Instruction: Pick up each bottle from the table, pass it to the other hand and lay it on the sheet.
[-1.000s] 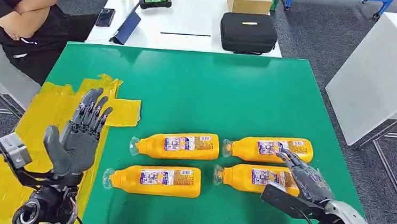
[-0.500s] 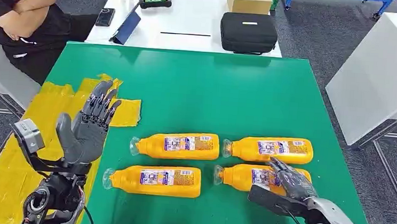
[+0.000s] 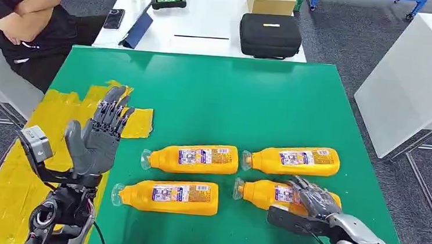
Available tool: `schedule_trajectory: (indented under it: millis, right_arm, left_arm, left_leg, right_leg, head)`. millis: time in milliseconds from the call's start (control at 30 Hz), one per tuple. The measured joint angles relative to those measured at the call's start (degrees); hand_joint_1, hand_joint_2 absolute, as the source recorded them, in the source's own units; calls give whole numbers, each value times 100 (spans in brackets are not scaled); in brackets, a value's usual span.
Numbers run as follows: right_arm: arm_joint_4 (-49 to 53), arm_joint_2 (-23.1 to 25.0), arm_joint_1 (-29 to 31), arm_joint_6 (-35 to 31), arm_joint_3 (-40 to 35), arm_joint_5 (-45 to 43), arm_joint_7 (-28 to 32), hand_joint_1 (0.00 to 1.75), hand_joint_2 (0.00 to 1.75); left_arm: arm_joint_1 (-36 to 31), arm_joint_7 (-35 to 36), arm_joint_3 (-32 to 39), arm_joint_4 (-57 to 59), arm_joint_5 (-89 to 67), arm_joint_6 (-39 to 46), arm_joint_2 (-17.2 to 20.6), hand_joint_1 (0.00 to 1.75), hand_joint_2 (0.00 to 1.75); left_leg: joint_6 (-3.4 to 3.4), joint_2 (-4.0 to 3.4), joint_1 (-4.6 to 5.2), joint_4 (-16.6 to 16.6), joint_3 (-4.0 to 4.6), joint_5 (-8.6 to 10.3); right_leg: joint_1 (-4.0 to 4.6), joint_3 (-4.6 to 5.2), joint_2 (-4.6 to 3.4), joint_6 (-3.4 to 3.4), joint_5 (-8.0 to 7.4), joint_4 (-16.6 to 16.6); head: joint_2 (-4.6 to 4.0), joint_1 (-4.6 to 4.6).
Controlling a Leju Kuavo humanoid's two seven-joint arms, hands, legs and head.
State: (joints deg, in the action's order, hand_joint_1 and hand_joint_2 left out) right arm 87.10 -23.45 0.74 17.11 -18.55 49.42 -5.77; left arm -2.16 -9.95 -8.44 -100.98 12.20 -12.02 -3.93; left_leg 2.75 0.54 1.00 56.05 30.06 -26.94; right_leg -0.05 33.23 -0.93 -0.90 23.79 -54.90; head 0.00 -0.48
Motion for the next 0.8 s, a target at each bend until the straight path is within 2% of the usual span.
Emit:
schedule_trajectory:
  millis: [200,500,533,567,800]
  right_arm:
    - [-57,-359,-47,216,-99,138,-40,0,175]
    - [-44,-1194,-371,284,-109,-107,-15,0,175]
    - [-37,-1270,-398,304,-118,-176,-20,26,175]
    - [-28,-1332,-419,313,-125,-221,-26,175,175]
    - [-4,-1570,-495,387,-151,-439,-127,175,175]
  left_arm:
    - [1,-39,15,33,39,72,0,0,0]
    - [72,-125,197,59,111,175,0,0,0]
    - [74,-125,210,61,116,170,0,0,0]
    - [74,-125,223,66,120,168,0,0,0]
    - [35,-144,247,164,206,142,0,0,0]
  left_leg:
    - [0,1,4,0,-1,0]
    - [5,3,8,1,-7,-4]
    - [5,4,8,1,-8,-4]
    - [5,4,8,1,-9,-4]
    - [5,0,8,1,-24,-4]
  right_leg:
    - [-1,-1,0,-1,0,1]
    - [-2,-9,2,-1,1,4]
    - [-2,-10,2,-1,1,4]
    - [-2,-10,3,-1,1,4]
    - [-1,-25,0,-1,1,4]
  head:
    - [0,0]
    - [0,0]
    - [0,0]
    - [0,2]
    - [0,0]
